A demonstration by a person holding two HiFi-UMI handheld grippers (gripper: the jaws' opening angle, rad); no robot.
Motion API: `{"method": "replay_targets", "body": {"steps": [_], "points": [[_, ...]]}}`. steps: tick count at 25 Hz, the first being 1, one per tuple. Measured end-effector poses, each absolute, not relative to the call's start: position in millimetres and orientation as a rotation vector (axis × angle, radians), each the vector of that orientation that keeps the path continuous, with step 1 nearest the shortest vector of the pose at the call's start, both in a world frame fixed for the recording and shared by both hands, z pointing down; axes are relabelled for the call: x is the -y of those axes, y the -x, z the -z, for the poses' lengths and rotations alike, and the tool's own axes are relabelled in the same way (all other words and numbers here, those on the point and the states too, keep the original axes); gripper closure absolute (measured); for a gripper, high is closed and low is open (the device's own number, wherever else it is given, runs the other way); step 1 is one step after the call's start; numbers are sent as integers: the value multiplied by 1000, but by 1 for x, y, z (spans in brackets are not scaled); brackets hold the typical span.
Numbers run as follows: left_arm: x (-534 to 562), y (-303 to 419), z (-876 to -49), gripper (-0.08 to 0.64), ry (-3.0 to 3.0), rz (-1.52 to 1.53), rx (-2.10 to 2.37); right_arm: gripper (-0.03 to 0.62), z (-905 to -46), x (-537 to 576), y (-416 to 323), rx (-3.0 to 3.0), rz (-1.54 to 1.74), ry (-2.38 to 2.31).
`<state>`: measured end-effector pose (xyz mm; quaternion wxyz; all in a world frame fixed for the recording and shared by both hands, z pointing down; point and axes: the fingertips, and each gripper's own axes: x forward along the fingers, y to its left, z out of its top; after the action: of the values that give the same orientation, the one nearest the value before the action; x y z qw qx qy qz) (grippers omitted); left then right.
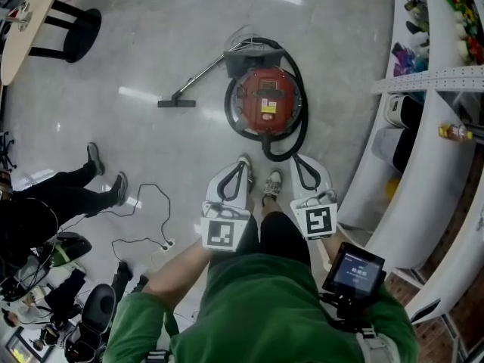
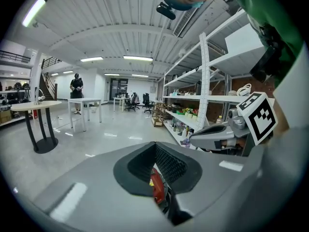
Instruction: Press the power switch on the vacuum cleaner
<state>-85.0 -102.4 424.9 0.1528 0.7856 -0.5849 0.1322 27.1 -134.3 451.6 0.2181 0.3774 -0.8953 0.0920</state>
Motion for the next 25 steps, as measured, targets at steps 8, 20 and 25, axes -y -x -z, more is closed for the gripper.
{"method": "replay_targets", "body": {"steps": [8,20,25], "points": [[126,91,-491,554,-2224,-421,1623,591,-520,158,-15,2444,-276,-1011],[136,100,-594,554,-2158,-499,1575,591,-629,159,-7,2372,-314,-895],[140,98,-628,554,-2170,-499,1562,591,-677,158,-5,2345,-311,-842]]}}
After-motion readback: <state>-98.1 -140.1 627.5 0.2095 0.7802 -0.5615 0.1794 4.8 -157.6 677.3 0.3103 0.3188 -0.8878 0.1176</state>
